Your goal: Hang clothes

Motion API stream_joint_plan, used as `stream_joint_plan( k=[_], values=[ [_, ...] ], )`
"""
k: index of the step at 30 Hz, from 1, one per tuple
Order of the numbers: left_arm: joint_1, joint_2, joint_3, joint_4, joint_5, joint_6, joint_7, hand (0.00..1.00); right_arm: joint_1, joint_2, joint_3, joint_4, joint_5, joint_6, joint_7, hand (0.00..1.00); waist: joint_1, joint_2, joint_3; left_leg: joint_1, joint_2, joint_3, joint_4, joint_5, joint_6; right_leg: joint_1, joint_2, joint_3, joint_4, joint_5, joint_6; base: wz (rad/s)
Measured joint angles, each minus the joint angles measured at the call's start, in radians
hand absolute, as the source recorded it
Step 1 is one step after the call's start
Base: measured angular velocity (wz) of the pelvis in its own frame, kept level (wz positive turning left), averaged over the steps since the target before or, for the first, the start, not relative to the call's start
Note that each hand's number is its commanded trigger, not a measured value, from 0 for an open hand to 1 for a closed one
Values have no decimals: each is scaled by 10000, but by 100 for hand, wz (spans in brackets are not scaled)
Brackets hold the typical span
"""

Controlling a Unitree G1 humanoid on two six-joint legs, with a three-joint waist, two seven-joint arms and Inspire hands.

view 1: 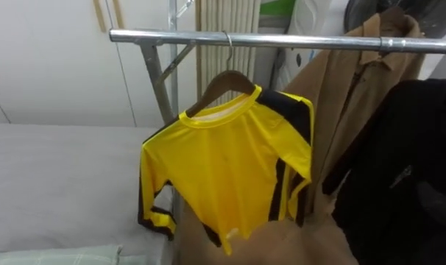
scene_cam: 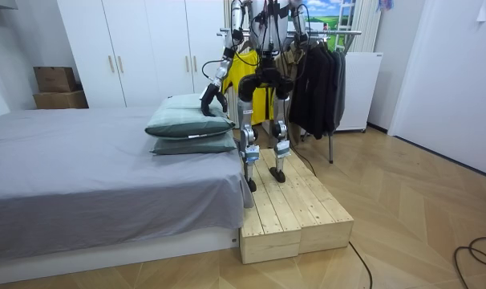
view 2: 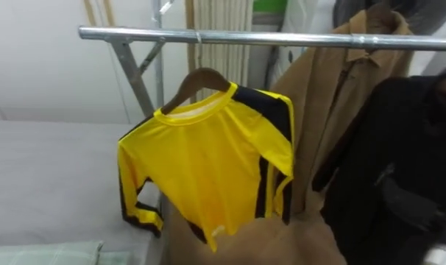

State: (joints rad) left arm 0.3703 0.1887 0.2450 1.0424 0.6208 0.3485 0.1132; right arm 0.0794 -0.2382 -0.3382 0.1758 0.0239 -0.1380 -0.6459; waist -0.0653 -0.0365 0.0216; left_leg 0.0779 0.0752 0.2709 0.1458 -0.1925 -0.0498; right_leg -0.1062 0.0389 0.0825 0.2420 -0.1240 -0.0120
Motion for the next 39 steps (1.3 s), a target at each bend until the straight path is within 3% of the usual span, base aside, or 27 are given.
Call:
stream_joint_plan(
  k=[4, 7, 13, 14, 21, 24, 31, 33, 39],
  values=[
    [195, -15, 232, -50, 0, 0, -207, 0, 284, -11, -723, 150, 614, 38, -229, 0, -413, -26, 13, 2, 5, 19, 4, -5, -3, -7, 25, 58, -3, -28, 38, -5],
    [217, -14, 271, -50, 9, 0, -317, 0, 520, -18, -1163, 604, 940, 51, -403, 0, -429, -50, 26, 34, 5, 30, 2, -12, -7, -12, 48, 109, 15, 13, -26, -5],
    [230, 59, 273, -166, 31, 1, -613, 0, 859, 5, -1077, 1934, 1407, 151, 190, 0, -428, -114, 57, 39, 5, 52, 5, -14, -5, -8, 41, 109, 45, 11, -24, 0],
    [229, 81, 280, -167, 25, 0, -672, 0, 948, 7, -993, 2086, 1408, 284, 486, 0, -413, -45, 16, 39, 5, 57, 7, -16, -5, -11, 43, 119, 49, 10, -24, 0],
    [226, 125, 438, -200, -97, -5, -768, 0, 1499, 271, 307, 3964, 1289, 316, 2359, 0, -382, 4, -11, 76, 39, 119, 53, -57, -14, 14, 67, 137, 21, 36, -57, -2],
    [228, 125, 443, -197, -334, -5, -734, 0, 1834, 549, 783, 4049, 1277, 315, 2703, 0, -360, 44, -4, 150, 57, 228, 48, -80, -33, 12, 86, 157, 70, 49, -74, -11],
    [229, 125, 456, -78, -504, -129, -569, 0, 1917, 663, 1210, 4277, 1189, 60, 3020, 0, -347, 107, 6, 221, 57, 288, 61, -91, -31, 19, 135, 326, 148, 42, -67, -4],
    [229, 124, 359, 144, -725, -318, -507, 0, 2092, 704, 1219, 4637, 812, -125, 3134, 0, -357, 200, 11, 220, 61, 313, 59, -92, -31, 16, 149, 371, 146, 41, -65, -3],
    [228, 84, 168, 288, -691, -445, -504, 0, 2228, 717, 1605, 6437, 811, -138, 3884, 0, -360, 329, -2, 199, 58, 321, 35, -128, -38, -36, 167, 430, 155, 11, -60, -2]
  ],
)
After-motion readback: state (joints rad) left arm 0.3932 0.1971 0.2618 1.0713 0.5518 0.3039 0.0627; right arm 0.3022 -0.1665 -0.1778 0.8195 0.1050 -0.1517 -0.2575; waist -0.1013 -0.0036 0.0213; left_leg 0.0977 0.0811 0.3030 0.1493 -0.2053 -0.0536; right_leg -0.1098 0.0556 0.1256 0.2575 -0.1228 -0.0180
